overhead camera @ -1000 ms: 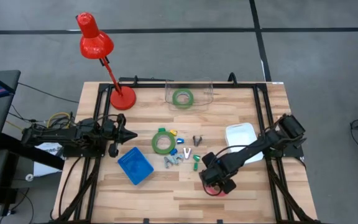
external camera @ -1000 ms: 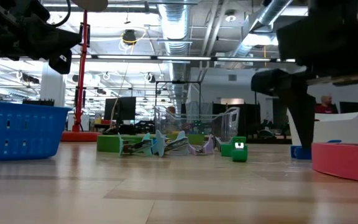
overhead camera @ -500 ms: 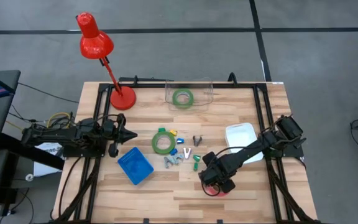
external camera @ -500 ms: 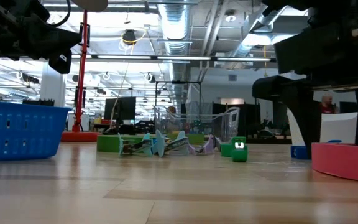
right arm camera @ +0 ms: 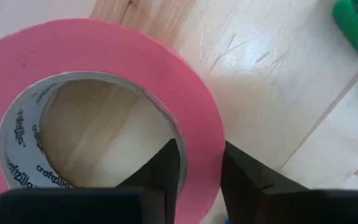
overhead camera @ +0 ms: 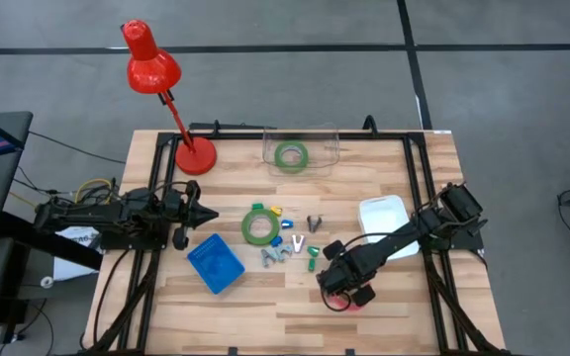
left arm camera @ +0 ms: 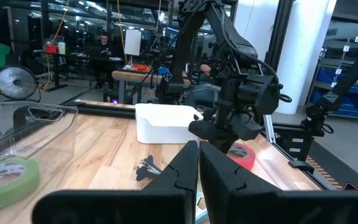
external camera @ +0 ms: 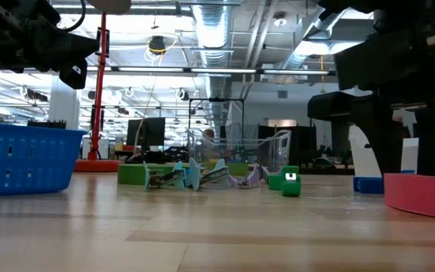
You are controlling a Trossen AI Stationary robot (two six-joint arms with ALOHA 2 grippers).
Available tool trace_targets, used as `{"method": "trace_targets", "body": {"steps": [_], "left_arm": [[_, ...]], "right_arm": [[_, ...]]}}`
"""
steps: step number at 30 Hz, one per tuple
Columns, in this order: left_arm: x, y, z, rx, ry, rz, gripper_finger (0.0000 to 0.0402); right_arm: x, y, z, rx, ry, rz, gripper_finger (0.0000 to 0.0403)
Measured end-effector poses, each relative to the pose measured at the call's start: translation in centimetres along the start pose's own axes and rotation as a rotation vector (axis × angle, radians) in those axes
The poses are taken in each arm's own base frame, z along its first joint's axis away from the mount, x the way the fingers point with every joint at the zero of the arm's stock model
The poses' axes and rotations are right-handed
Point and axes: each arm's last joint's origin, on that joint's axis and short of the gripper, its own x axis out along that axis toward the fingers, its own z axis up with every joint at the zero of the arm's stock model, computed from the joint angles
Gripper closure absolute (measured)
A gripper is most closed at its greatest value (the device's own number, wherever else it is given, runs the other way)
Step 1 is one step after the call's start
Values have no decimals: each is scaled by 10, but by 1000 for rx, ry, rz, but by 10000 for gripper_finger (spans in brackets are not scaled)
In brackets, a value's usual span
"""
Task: Pick and place Stapler, Stapler remover, tape
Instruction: Put the pink tape into the transparent bin
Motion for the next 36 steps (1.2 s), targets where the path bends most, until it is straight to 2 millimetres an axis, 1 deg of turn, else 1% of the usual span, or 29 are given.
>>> {"method": "trace_targets", "body": {"steps": [4, 7, 9, 13, 17, 21, 25, 30, 36], "left_arm": [[0, 0, 0, 0, -1, 0, 394], [0, 0, 0, 0, -1, 0, 394], [0, 0, 0, 0, -2, 0, 394], [0, 0, 0, 0, -5, -1, 394], [0, 0, 0, 0, -3, -1, 394], [1, 0, 0, 0, 0, 0, 394], [1, 0, 0, 0, 0, 0, 394], [1, 0, 0, 0, 0, 0, 394], [1, 0, 0, 0, 0, 0, 394]], "right_arm": [[-11, -7, 4, 16, 8, 1, 315], [-27, -16, 8, 43, -19, -2, 317], [-40, -24, 11, 64, -67, -8, 318], [-70, -44, 12, 122, -167, -27, 319], [-97, -70, 6, 198, -248, -51, 320], [-116, -101, -5, 294, -306, -82, 320], [-131, -135, -22, 403, -350, -120, 320], [-140, -175, -46, 534, -385, -168, 320], [-143, -222, -77, 687, -430, -243, 320]]}}
